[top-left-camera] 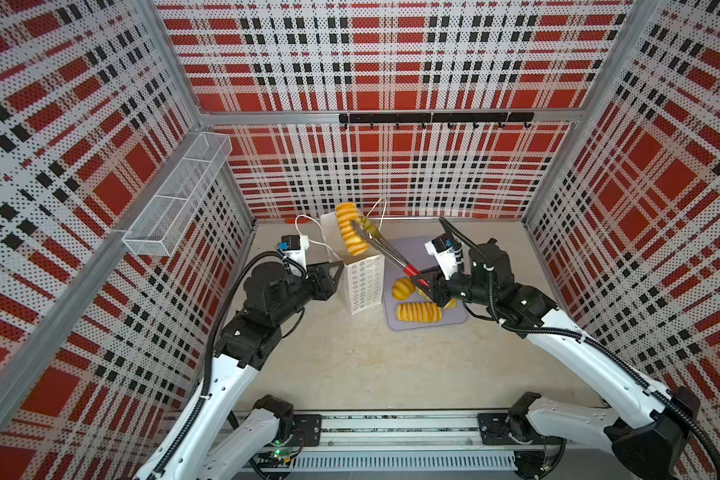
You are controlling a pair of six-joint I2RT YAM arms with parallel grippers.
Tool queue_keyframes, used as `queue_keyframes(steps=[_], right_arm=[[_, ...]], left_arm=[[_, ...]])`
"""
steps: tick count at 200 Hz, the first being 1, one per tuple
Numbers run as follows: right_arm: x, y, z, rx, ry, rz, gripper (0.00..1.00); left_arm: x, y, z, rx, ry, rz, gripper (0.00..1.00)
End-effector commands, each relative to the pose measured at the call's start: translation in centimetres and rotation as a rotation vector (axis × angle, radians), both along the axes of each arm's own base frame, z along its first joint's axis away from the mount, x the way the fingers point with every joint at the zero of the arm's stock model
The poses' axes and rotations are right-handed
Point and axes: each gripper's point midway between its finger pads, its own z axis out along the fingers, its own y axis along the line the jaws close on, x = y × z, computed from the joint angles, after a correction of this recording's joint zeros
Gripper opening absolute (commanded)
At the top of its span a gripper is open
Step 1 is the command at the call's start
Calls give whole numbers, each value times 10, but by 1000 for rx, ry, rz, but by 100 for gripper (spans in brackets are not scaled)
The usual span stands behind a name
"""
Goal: Place the fake bread into the paper bag
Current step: 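Lower the striped roll into the bag with the right tongs, then open the tongs to release the striped roll into the bag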
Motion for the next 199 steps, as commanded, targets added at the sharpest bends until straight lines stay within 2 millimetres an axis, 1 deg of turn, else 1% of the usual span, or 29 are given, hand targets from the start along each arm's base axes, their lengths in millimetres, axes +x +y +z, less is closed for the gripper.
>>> queue_keyframes(steps=[1,47,117,141,199], right_arm=[[4,2,18,-12,-71,-14,23],[5,3,15,-36,-60,-25,23],[2,0,10,-71,-56,-41,28],[2,-1,11,-77,-62,-45,30],[1,-2,12,-80,-71,-43,30]], left_arm=[[-2,1,-4,-4,9,-3,51],[-1,1,-1,-4,4,-3,51],[-2,1,2,-7,-3,-3,51],[-1,1,1,-7,0,-3,51],[0,0,1,-8,3,-4,51]])
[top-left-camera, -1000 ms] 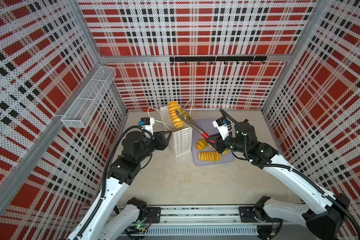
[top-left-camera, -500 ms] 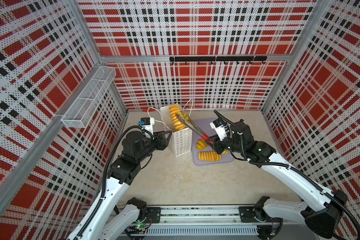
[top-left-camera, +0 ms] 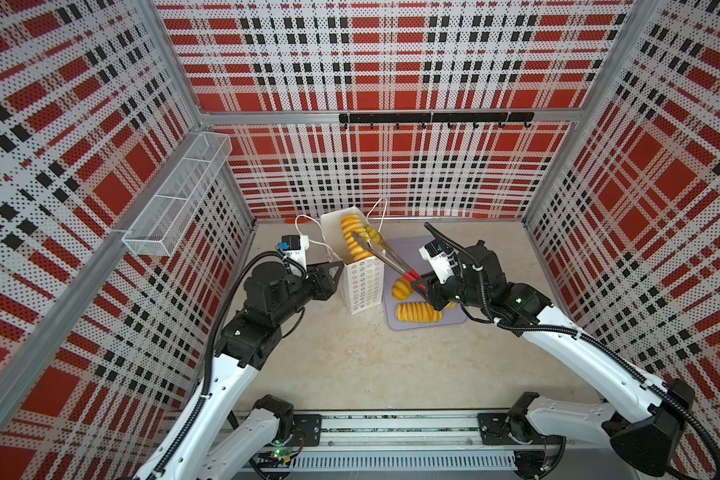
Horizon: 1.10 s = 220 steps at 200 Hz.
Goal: Place the fake bread into the paper bag
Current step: 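Open the tongs to release the striped roll into the bag, then withdraw the tongs toward the tray while the left gripper releases the bag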
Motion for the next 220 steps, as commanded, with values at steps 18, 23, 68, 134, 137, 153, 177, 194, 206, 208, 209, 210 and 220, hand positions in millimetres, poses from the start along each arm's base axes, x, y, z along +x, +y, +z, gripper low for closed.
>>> queue_keyframes(steps=[18,23,68,134,137,153,177,194,206,208,209,210,220], right_arm=[[1,3,30,39,-88,13,31],[1,3,30,40,-88,13,31],[0,3,32,45,-92,17,31],[-9,0,47,88,-130,34,31],[-10,-1,49,93,-134,33,31],[-15,-7,54,107,-150,26,31],[-22,-17,59,126,-162,1,31],[-27,-25,60,138,-166,-23,31],[-31,-32,59,147,-168,-45,31],[-32,-34,59,148,-168,-48,31],[-32,-34,59,148,-168,-51,31],[-32,-35,58,148,-168,-54,31],[-35,-42,55,146,-163,-77,31]], left_arm=[[0,1,1,-8,3,-3,51],[0,1,0,-8,5,-3,51],[0,1,0,-7,3,-3,51],[-2,2,-3,-2,5,4,51],[-2,3,-3,-1,4,4,51],[-3,3,-4,1,5,6,51],[-3,4,-6,2,5,11,51],[-3,5,-7,0,3,13,51],[-4,5,-6,-3,-5,16,51],[-4,6,-6,-4,-6,16,51],[-4,6,-6,-5,-6,16,51],[-4,6,-7,-5,-6,16,51],[-6,5,-6,-8,-11,13,50]])
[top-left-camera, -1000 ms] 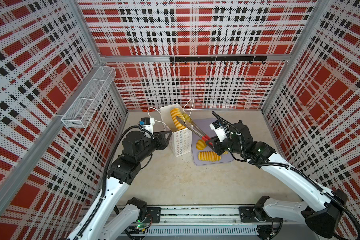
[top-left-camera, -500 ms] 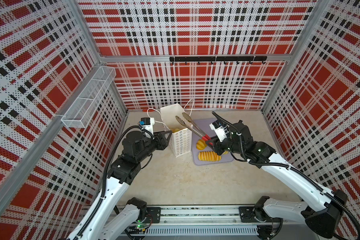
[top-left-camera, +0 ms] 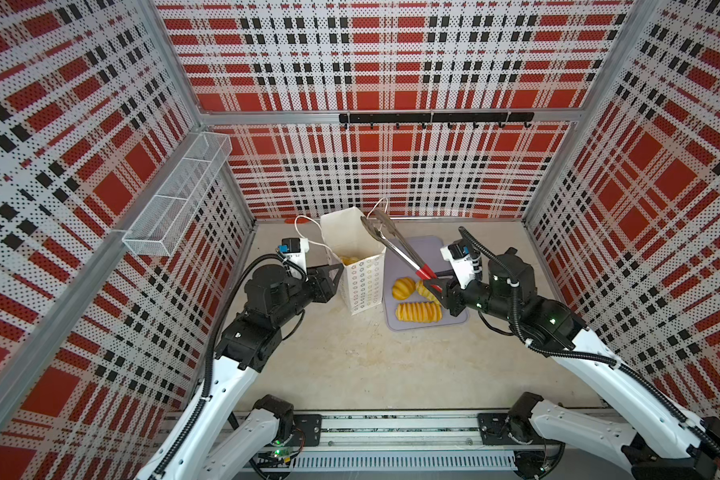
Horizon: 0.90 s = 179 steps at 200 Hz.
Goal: Place the fake bread into the paper bag
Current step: 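Withdraw the tongs toward the tray while the left gripper releases the bag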
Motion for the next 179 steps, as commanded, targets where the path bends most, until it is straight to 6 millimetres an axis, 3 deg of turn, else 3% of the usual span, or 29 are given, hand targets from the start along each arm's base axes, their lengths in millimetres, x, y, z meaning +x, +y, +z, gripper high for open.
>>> queue_keyframes(steps=[1,44,88,144,179], right_arm=[[-6,-13,8,36,-28,-52,31],[-21,-47,-10,32,34,-164,31],[-31,-70,-35,17,129,-261,31],[-41,-90,-86,-67,291,-360,31],[-47,-95,-101,-89,346,-380,31]], left_arm=[[-3,3,3,-11,-23,7,50],[-10,5,-6,-8,-27,1,50],[-23,3,-35,-11,-12,-35,50],[-44,-3,-57,8,-55,-121,52],[-50,-11,-64,-7,-64,-174,51]])
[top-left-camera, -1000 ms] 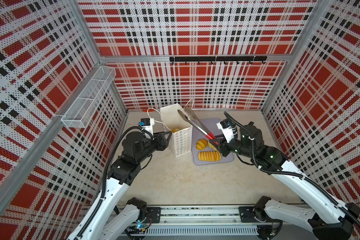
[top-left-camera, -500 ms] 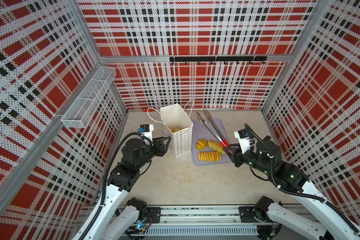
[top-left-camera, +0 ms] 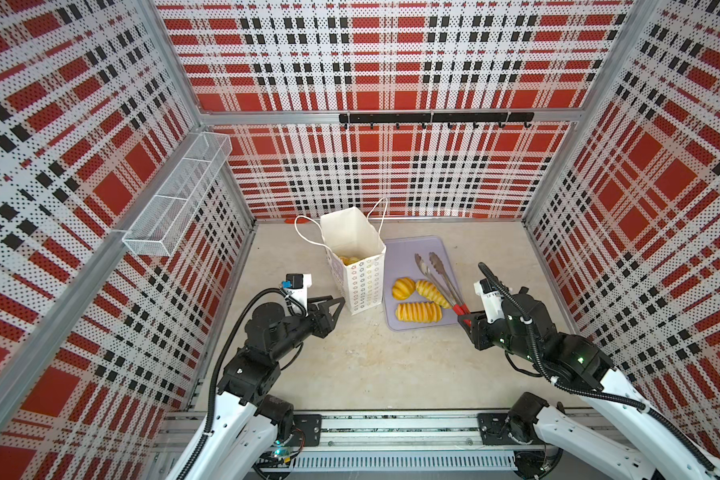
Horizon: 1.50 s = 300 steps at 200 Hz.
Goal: Place the fake bread into the paper bag
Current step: 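Withdraw the tongs toward the tray while the left gripper releases the bag, then move the open tongs over the farthest striped roll on the tray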
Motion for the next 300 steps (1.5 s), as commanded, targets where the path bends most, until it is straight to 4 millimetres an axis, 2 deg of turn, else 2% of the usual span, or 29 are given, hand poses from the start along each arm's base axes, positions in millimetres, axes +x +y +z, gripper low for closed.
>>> queue_keyframes(steps=[1,92,172,233,262,300], right_arm=[[-5,-7,-1,13,20,-40,31],[-15,-15,-27,-17,129,-82,32],[-15,-19,-30,-107,171,-76,32],[-17,-12,1,-209,107,93,32],[-17,0,24,-168,51,165,32],[-4,-12,48,-268,-29,140,32]], left_arm=[[-4,-8,9,-12,-58,-59,51],[-24,-33,7,-11,-62,-158,52],[-43,-53,7,-10,-71,-257,53],[-51,-71,6,7,-98,-332,53],[-52,-78,-2,29,-84,-345,53],[-54,-80,-5,46,-103,-355,54]])
